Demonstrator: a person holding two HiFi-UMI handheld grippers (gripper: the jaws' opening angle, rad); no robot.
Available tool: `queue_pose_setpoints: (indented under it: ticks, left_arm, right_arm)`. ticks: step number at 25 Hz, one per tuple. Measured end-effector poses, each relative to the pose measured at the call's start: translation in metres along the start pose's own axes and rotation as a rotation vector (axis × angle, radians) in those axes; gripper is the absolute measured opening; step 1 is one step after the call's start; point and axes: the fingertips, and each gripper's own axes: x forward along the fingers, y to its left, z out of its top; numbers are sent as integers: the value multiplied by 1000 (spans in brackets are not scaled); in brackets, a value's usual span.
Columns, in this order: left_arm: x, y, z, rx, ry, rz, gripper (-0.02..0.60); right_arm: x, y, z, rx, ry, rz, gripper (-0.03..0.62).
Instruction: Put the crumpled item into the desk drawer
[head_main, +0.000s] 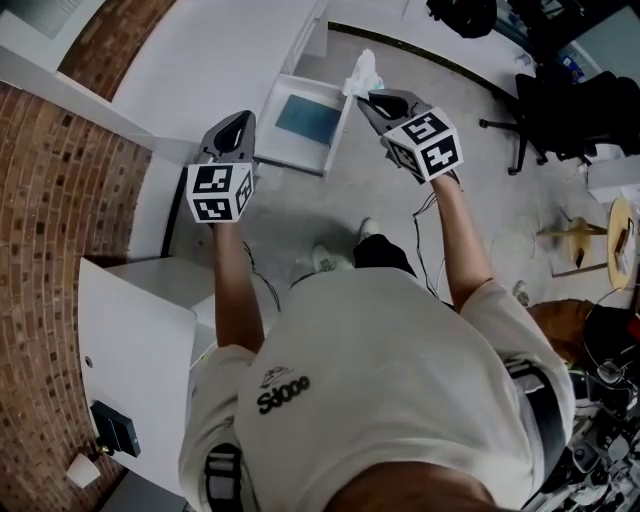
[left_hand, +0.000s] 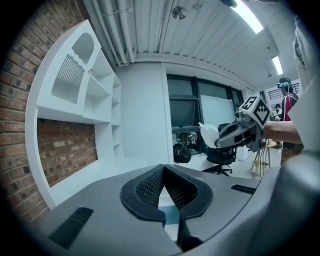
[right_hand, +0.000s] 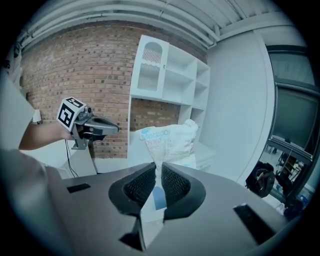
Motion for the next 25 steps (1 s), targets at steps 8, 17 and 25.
queue_pose_setpoints:
  ticks: [8,17,25]
  left_arm:
    - [34,33,-18,-33,37,31,18]
    - [87,75,-45,-105,111,98,18]
    - [139,98,-77,-167,194,143,18]
  right_arm:
    - [69,-20,-13,-3,75,71,34]
    - [161,-63,-37,-36,145,158,35]
    - [247,-83,-83,-90,274,271,35]
